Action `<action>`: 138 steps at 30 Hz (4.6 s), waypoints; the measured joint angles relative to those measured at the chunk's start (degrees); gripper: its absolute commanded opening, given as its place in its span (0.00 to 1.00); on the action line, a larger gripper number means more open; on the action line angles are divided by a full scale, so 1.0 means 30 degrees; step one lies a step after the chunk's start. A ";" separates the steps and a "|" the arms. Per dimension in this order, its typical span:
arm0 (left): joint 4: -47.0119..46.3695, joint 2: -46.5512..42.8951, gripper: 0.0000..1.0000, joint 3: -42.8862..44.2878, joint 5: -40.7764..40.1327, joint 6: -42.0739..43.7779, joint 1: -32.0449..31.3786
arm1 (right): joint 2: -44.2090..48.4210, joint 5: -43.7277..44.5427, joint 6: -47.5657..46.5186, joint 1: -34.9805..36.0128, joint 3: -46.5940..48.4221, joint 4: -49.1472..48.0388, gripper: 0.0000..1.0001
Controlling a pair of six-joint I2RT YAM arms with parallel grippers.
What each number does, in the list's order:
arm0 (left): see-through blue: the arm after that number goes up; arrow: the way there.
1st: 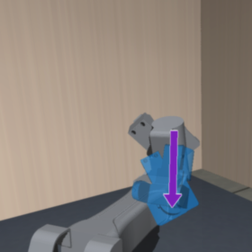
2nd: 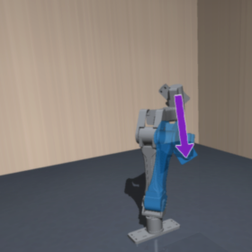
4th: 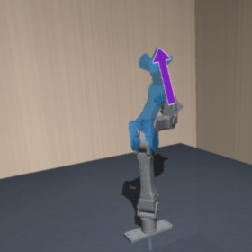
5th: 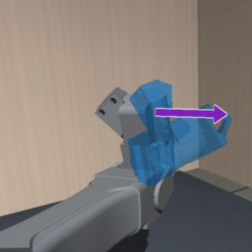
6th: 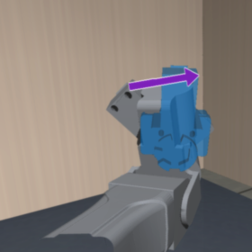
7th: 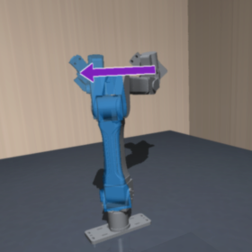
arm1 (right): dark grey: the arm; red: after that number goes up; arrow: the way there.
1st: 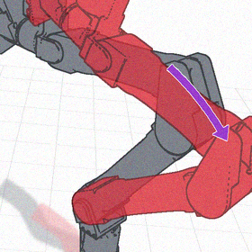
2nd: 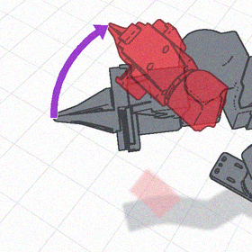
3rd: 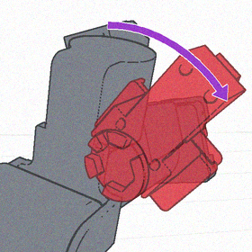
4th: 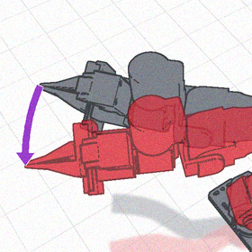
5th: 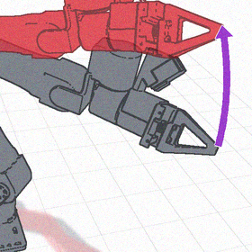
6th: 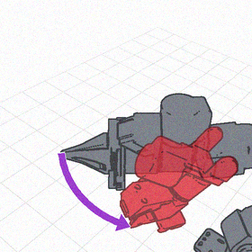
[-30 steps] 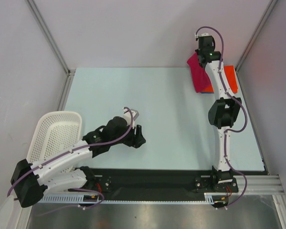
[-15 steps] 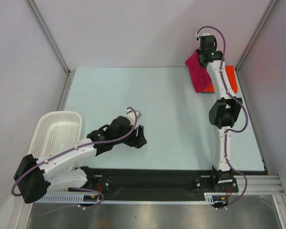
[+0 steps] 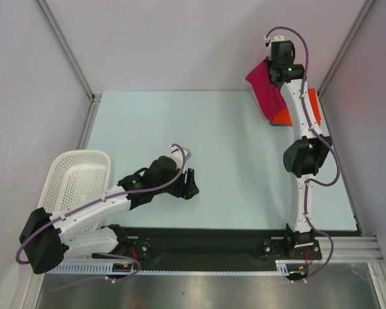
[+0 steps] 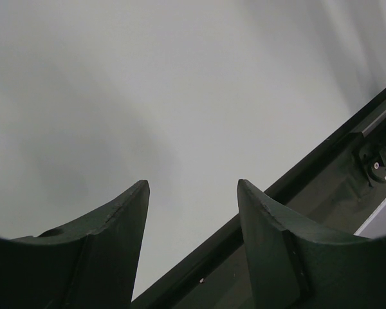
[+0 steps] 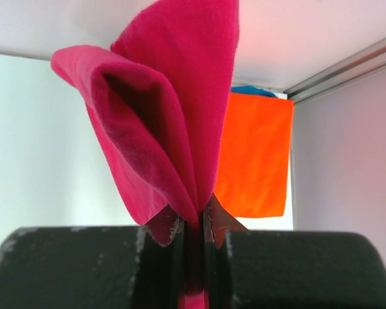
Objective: Fold and stack the t-shirts
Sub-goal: Neatly place the folded tshirt to the corner
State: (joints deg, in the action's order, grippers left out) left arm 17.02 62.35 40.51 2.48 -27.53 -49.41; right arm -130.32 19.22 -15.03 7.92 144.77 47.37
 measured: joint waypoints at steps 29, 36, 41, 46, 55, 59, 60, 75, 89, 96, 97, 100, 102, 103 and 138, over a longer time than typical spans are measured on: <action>0.0160 0.0882 0.63 0.0605 0.0313 0.0044 0.0153 | -0.0889 -0.0255 0.0168 -0.1537 0.0328 0.0153 0.00; 0.0160 0.1188 0.63 0.0823 0.0321 0.0029 0.0277 | -0.1319 -0.0160 0.0342 -0.1377 0.0313 0.0168 0.00; 0.0146 0.1217 0.62 0.0976 0.0313 0.0029 0.0291 | -0.0488 0.0124 0.0510 -0.0401 -0.0459 0.0240 0.00; 0.0153 0.1195 0.62 0.0991 0.0313 0.0022 0.0321 | 0.0423 0.0291 0.0758 0.0423 -0.0903 0.0321 0.00; 0.0160 0.1158 0.62 0.0991 0.0313 0.0022 0.0372 | 0.0765 0.0284 0.0954 0.0117 -0.1049 0.0248 0.00; 0.0168 0.1224 0.62 0.1005 0.0328 0.0051 0.0532 | 0.0750 0.0284 0.0947 -0.0495 -0.1093 0.0197 0.00; 0.0189 0.1290 0.62 0.1027 0.0335 0.0058 0.0597 | 0.0714 0.0277 0.0947 -0.0670 -0.1093 0.0117 0.00; 0.0539 0.3147 0.62 0.2025 0.0605 0.0386 0.1115 | -0.1443 -0.0911 0.1202 -0.2878 -0.1428 -0.1712 0.00; 0.1188 0.5115 0.62 0.3147 0.0758 0.0415 0.1304 | -0.4925 -0.1902 0.1137 -0.5100 -0.0780 -0.4371 0.00; 0.1967 0.5472 0.61 0.3446 0.0736 0.0408 0.1311 | -0.6506 -0.1617 0.0969 -0.5734 -0.0743 -0.6331 0.26; 0.2127 0.5472 0.61 0.3483 0.0729 0.0408 0.1304 | -0.6717 -0.1421 0.0911 -0.5858 -0.0743 -0.6637 0.54; 0.2521 0.5472 0.61 0.3577 0.0692 0.0393 0.1311 | -0.7118 -0.0707 0.0714 -0.5967 -0.0736 -0.7468 0.78; 0.2696 0.5472 0.61 0.3657 0.0641 0.0386 0.1311 | -0.7213 -0.0226 0.0576 -0.6033 -0.0670 -0.7715 0.81; 0.2805 0.5472 0.61 0.3730 0.0597 0.0372 0.1311 | -0.7242 0.0036 0.0503 -0.6062 -0.0576 -0.7796 0.83; 0.2929 0.1326 0.63 0.2849 0.1129 0.0692 0.1865 | -0.1515 -1.1329 1.0790 -0.6594 -0.9311 -0.8939 0.00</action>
State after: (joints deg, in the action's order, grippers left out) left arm 25.80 66.32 49.06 5.87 -25.45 -43.81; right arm -134.87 -14.76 17.34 -11.86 116.84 20.56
